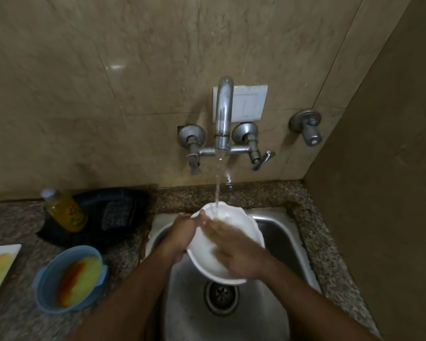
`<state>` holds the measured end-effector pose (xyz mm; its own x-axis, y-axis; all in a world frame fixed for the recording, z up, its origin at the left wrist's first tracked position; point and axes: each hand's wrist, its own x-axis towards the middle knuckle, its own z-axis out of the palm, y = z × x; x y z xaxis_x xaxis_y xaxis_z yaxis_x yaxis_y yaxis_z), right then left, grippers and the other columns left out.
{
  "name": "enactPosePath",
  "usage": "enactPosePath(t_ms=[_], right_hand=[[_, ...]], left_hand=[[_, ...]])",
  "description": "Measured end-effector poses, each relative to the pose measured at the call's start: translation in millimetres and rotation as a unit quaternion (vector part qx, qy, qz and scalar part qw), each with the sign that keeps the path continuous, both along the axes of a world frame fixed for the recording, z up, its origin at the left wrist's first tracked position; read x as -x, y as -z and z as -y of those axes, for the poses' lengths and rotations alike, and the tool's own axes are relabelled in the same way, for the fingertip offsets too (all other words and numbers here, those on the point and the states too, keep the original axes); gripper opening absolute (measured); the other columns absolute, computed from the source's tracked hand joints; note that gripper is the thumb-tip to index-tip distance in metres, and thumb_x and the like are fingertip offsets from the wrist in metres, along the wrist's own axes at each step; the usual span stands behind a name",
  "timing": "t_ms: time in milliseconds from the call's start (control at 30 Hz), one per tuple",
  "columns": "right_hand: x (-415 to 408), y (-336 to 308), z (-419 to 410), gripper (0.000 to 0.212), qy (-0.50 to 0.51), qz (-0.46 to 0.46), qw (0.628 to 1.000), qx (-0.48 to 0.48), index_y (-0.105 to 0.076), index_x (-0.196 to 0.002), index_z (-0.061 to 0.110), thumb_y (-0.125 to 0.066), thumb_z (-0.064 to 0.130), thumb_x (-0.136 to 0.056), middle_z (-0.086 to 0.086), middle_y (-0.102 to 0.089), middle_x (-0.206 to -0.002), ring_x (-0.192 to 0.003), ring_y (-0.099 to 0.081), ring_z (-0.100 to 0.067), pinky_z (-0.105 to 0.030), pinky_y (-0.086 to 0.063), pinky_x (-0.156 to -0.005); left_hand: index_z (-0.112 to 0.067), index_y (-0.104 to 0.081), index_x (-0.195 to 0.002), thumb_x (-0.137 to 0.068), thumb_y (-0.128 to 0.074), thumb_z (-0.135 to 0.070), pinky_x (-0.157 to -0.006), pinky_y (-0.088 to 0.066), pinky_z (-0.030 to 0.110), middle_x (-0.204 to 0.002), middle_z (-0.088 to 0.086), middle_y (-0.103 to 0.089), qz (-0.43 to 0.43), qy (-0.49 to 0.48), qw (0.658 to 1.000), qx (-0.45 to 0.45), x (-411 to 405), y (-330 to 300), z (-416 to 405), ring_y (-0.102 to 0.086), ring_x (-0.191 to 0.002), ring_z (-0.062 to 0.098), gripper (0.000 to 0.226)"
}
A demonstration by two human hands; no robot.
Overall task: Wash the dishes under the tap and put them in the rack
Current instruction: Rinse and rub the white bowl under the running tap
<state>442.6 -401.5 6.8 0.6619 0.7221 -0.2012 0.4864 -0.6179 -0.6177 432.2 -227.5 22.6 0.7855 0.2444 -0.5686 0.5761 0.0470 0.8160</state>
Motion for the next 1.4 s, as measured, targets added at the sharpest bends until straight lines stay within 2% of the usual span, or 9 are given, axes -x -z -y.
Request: enactPosePath(t_ms=[100,233,400,533,700,800,1000,1233,1400], right_hand=[[-15.2,-14.3,28.5,0.041,0.178,0.076,0.98,-0.054,-0.065,-0.128,0.021,-0.062,0.025,-0.088,0.0,-0.06,-0.132,-0.12,-0.054,-0.016,-0.024,-0.037,-0.103],[-0.1,-21.1,30.5,0.052,0.311,0.263,0.91,-0.082,-0.059,-0.125,0.022,-0.063,0.01,-0.075,-0.001,-0.056,-0.123,-0.111,-0.051,-0.02,-0.029,-0.039,-0.095],[-18.9,-23.5,58.7,0.022,0.446,-0.232,0.827,-0.252,-0.066,-0.111,0.011,-0.062,0.003,-0.091,-0.016,-0.069,-0.115,-0.1,-0.066,-0.032,-0.049,-0.054,-0.091],[-18.0,-28.6,56.3,0.023,0.466,-0.139,0.841,-0.238,-0.067,-0.088,0.021,-0.057,0.001,-0.093,-0.011,-0.071,-0.098,-0.091,-0.066,-0.03,-0.042,-0.053,-0.081],[-14.3,-25.7,56.3,0.02,0.513,-0.076,0.817,-0.254,-0.066,-0.104,0.016,-0.054,0.006,-0.092,-0.006,-0.068,-0.096,-0.087,-0.063,-0.025,-0.035,-0.05,-0.071],[-7.0,-23.8,49.7,0.036,0.497,-0.124,0.804,-0.303,-0.061,-0.11,0.021,-0.054,-0.005,-0.087,-0.001,-0.066,-0.102,-0.092,-0.062,-0.02,-0.039,-0.053,-0.073],[-3.5,-2.5,38.8,0.051,0.45,-0.354,0.714,-0.402,-0.064,-0.121,0.018,-0.058,-0.013,-0.08,-0.008,-0.071,-0.117,-0.107,-0.067,-0.03,-0.054,-0.055,-0.09],[-15.3,-5.5,18.9,0.029,0.451,-0.381,0.743,-0.315,-0.065,-0.112,0.015,-0.064,0.001,-0.087,-0.011,-0.073,-0.108,-0.101,-0.069,-0.031,-0.049,-0.059,-0.081],[-18.4,-5.9,6.9,0.029,0.51,-0.157,0.788,-0.306,-0.064,-0.103,0.017,-0.065,-0.004,-0.084,-0.009,-0.07,-0.101,-0.097,-0.066,-0.029,-0.05,-0.057,-0.085]], left_hand=[[-0.014,-0.071,-0.112,-0.094,-0.056,-0.049,-0.091,-0.056,0.045,-0.099,0.003,-0.077,-0.005,0.012,0.999,0.038,3.0,-0.1,2.2,-0.072,-0.094,0.026,0.042],[-0.01,-0.073,-0.109,-0.093,-0.06,-0.046,-0.091,-0.056,0.045,-0.1,0.01,-0.077,0.008,0.058,0.996,0.07,-14.8,-21.1,1.1,-0.073,-0.093,0.029,0.041],[-0.013,-0.073,-0.106,-0.093,-0.061,-0.041,-0.098,-0.051,0.048,-0.103,0.013,-0.076,-0.027,0.128,0.986,0.101,-29.9,-33.1,0.0,-0.071,-0.098,0.031,0.033],[-0.012,-0.07,-0.117,-0.092,-0.065,-0.035,-0.1,-0.05,0.051,-0.112,0.016,-0.073,0.035,0.116,0.985,0.125,-39.4,-29.8,12.0,-0.067,-0.107,0.035,0.034],[-0.025,-0.06,-0.124,-0.089,-0.069,-0.038,-0.086,-0.058,0.051,-0.114,0.008,-0.072,-0.019,0.101,0.989,0.104,-19.4,-5.6,17.0,-0.069,-0.103,0.031,0.038],[-0.026,-0.051,-0.132,-0.093,-0.065,-0.031,-0.079,-0.061,0.048,-0.125,0.012,-0.065,-0.05,0.107,0.982,0.147,-4.9,5.0,13.2,-0.067,-0.106,0.036,0.042],[-0.01,-0.065,-0.119,-0.09,-0.06,-0.011,-0.08,-0.058,0.057,-0.107,0.014,-0.07,0.019,-0.018,0.999,-0.045,-12.5,-0.7,3.7,-0.068,-0.095,0.035,0.03],[-0.018,-0.07,-0.112,-0.093,-0.058,-0.014,-0.072,-0.053,0.029,-0.095,-0.001,-0.07,0.15,0.06,0.96,-0.23,0.1,-27.2,-24.4,-0.067,-0.091,0.02,0.023],[-0.019,-0.057,-0.133,-0.089,-0.056,0.006,-0.068,-0.058,0.026,-0.119,0.004,-0.067,0.166,-0.016,0.985,0.049,13.1,-27.0,-32.1,-0.068,-0.099,0.021,0.051]])
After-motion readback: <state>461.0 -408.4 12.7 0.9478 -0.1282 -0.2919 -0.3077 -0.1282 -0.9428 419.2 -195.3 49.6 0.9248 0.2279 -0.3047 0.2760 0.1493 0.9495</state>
